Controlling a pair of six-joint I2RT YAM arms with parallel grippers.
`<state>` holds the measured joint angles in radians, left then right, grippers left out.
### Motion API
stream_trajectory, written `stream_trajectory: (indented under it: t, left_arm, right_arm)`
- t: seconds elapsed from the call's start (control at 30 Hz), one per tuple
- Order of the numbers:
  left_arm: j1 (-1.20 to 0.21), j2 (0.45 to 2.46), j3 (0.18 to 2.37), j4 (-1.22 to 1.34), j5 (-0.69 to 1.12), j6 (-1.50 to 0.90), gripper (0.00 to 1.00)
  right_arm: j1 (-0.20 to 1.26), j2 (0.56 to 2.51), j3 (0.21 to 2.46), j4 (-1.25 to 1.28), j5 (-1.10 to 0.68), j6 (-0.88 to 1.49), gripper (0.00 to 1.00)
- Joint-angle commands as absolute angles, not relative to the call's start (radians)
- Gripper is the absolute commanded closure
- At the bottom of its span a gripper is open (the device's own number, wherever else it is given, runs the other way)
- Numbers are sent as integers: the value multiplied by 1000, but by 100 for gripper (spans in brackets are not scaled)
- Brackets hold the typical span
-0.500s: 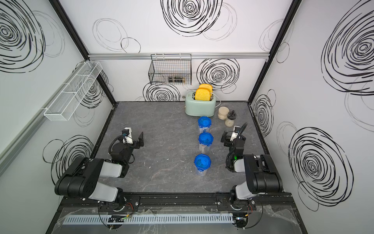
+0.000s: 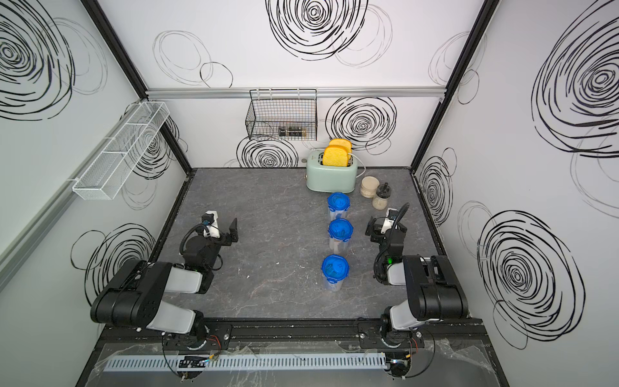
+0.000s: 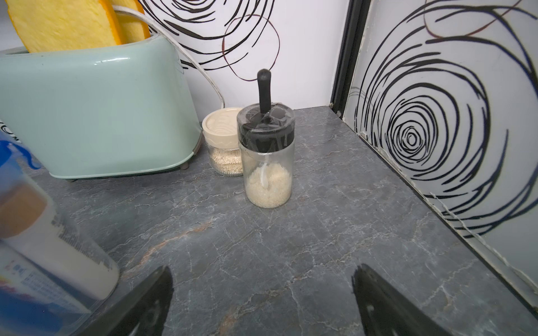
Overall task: Take out toiletry kits
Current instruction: Pick up the container from the center of the board.
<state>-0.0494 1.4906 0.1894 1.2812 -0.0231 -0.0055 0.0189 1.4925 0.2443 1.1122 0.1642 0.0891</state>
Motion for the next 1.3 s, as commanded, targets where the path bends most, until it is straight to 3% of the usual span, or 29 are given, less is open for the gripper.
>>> stream_trajectory:
  t: [0.0,0.9,1.13,1.27]
  left_arm:
    - [-46,1486,195,1347,-16,8,4]
    - [-39,1486,195,1345,-7,5,4]
    - [19,1494,176,1398,105,-30,4]
    - [-7,1480,145,1445,5,-32,4]
  right_arm:
    - [25,1477,245,1128,172,85,2]
    - [24,1477,244,1126,170,86,2]
    - [8,1477,250,1118,133,90,2]
    - [8,1473,244,1123,133,89,2]
